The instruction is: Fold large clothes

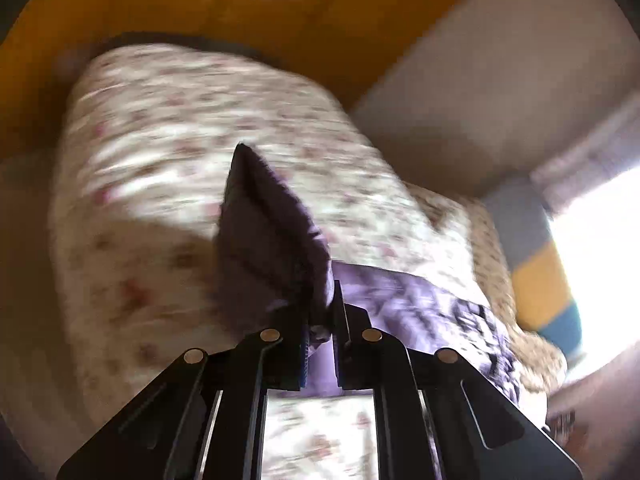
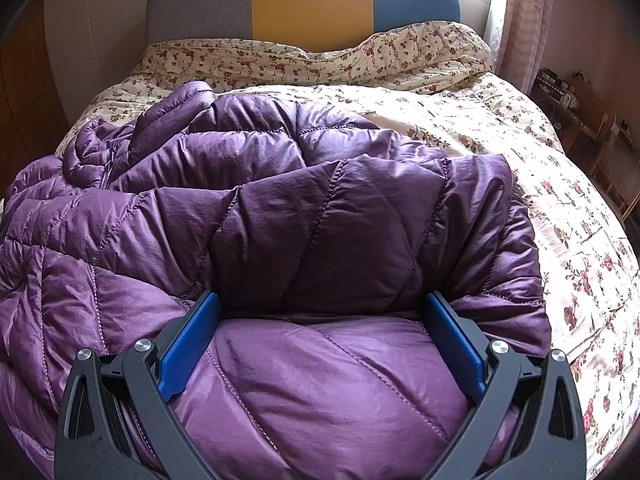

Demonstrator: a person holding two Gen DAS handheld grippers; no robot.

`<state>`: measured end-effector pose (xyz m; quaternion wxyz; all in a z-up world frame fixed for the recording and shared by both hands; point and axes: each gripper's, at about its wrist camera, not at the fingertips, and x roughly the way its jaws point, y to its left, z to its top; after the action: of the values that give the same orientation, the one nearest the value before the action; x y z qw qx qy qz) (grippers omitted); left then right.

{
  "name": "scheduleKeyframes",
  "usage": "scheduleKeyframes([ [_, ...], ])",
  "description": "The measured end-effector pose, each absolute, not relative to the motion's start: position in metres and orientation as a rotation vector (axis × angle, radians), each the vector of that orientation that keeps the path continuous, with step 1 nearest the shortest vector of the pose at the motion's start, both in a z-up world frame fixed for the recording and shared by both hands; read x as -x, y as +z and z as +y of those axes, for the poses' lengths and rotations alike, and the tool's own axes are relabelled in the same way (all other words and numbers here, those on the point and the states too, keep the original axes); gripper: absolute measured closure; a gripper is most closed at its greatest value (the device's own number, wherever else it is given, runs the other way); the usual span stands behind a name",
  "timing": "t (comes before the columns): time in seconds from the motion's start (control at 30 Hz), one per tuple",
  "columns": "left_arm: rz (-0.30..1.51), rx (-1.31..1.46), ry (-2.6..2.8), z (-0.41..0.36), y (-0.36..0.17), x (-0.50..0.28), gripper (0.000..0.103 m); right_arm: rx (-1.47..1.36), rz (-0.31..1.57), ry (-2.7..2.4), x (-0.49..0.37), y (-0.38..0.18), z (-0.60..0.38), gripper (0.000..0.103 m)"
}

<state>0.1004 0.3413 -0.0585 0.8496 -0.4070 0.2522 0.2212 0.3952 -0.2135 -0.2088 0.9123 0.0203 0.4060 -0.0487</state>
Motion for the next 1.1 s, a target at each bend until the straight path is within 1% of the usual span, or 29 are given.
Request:
scheduleKeyframes([
  [0.17,0.583,0.786,0.283,0.292,-0.049,-0.180,0.095,-0.043,0.836,-0.100,-0.395,-0.209,-0.214,0.003],
  [0.27,0.633,0.748,0.148,0.250,-0.048,-0.228,0.095,-0.044,0.836,-0.099,-0.395,-0.209,-0.214,0.003],
  [0.57,0.741,0.699,-0.213,0.117,-0.052,-0.328,0.095,-0.052,0.835,-0.094,-0.397,-0.209,-0.213,0.003],
  [0.77,0.779,0.665,-0.406,0.047,-0.052,-0.368,0.095,-0.061,0.832,-0.088,-0.396,-0.209,-0.213,0.003],
  [0.93,0.795,0.622,-0.524,-0.005,-0.049,-0.382,0.095,-0.069,0.829,-0.081,-0.396,-0.210,-0.214,0.002],
  [1.1,0.814,0.616,-0.637,-0.040,-0.052,-0.391,0.095,-0.086,0.823,-0.073,-0.397,-0.210,-0.213,0.002],
])
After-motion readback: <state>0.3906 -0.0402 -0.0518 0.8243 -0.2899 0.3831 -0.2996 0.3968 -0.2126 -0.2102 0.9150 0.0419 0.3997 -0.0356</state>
